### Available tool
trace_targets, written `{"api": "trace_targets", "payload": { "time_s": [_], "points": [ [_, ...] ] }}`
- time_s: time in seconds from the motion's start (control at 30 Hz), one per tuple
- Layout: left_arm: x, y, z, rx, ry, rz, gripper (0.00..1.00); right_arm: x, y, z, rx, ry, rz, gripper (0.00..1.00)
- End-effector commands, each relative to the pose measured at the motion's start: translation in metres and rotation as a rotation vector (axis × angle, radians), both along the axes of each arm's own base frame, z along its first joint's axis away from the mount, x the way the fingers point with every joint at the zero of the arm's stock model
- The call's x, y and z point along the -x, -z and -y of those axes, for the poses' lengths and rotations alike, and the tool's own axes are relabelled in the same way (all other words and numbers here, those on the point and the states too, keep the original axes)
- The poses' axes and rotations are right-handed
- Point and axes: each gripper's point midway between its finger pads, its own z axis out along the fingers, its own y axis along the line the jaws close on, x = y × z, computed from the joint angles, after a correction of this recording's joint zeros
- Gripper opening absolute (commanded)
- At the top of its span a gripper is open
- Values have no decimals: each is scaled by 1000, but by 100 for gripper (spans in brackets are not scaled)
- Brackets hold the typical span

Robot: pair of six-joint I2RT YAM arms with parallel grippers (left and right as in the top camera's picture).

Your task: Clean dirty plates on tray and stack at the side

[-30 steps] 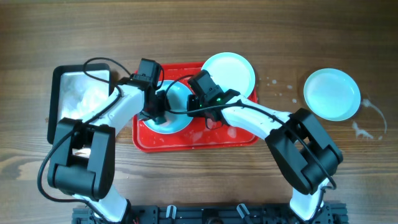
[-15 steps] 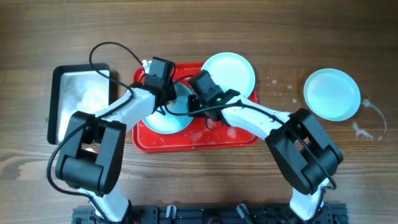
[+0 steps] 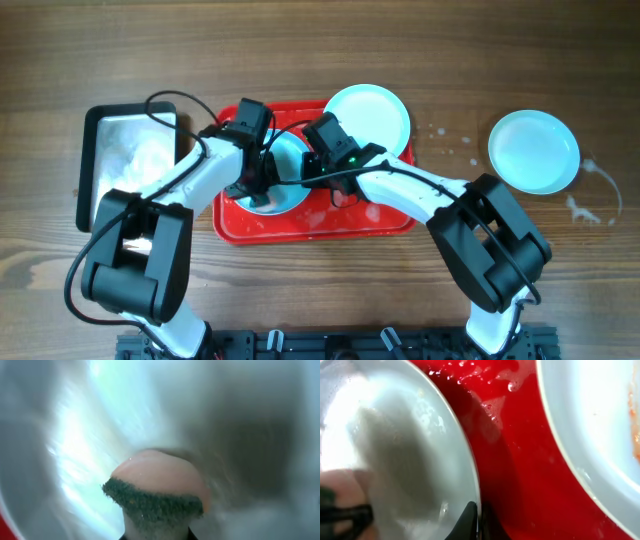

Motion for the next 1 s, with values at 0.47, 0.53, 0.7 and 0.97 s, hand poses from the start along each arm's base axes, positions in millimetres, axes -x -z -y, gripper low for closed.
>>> {"api": "trace_targets", "payload": {
  "time_s": [0.47,0.53,0.7,0.97],
  "points": [
    [-3,-157,-70,176,-299,382,4,2,-27,4,-18,-84,42,4],
    [-2,-170,-91,142,-355,440,4,-5,-42,15,27,-56,100,4],
    [-3,-168,-112,112,-417,443,4,-24,-106,55,164,44,317,4],
    [-11,-135,-114,90,-424,343,4,-12,-202,80,671,126,807,4]
  ]
}}
